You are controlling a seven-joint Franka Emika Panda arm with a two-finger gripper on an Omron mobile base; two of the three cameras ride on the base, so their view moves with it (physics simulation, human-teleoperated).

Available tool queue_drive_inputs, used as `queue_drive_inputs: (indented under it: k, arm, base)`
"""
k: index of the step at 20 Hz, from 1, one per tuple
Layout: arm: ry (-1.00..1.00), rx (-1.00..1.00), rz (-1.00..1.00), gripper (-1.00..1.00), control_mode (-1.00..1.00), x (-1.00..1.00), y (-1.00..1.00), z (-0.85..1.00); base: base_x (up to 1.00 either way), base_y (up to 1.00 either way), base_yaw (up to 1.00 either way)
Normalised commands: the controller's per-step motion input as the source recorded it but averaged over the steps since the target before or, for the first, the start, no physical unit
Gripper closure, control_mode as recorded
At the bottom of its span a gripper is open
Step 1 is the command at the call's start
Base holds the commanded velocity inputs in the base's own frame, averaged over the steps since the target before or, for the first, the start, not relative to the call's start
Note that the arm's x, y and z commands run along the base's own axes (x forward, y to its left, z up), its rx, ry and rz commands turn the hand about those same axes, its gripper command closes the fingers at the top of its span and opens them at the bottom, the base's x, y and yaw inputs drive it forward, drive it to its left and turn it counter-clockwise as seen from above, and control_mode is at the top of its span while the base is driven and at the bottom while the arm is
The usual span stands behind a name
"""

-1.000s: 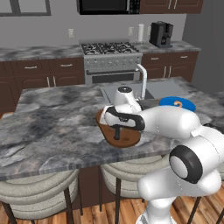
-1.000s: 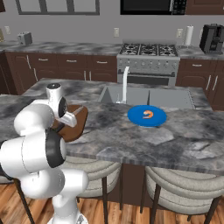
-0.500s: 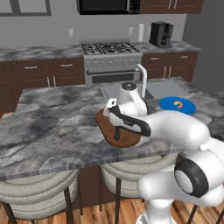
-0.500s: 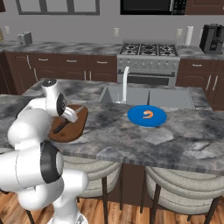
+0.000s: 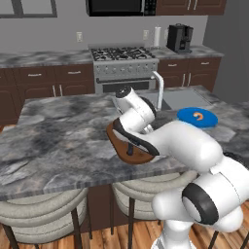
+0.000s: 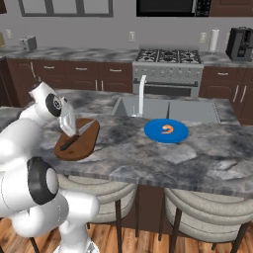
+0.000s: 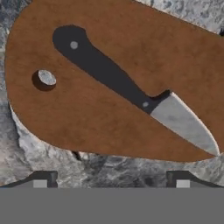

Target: Pick up the knife from the drawer and place it on the cutting board. Then place the meat from the plate to the cutting board.

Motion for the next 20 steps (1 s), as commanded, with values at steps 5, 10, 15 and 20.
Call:
queue_drive_inputs:
  k: [5,10,15,20]
  arm:
    - [-0.12,0.05,-0.88,-1.0,-1.0,-0.01,0.0,0.72]
    - [-0.27,0.07,-0.81,-1.0,-1.0,0.01,0.01,0.1]
    - [-0.65,0.13,-0.56,-1.0,-1.0,0.0,0.03,0.0]
    - [-0.69,0.11,-0.52,-1.0,-1.0,0.0,0.02,-0.01]
  base:
    - [0.0,0.0,0.0]
    - [0.0,0.0,0.0]
    - [0.0,0.0,0.0]
    - [0.0,0.0,0.0]
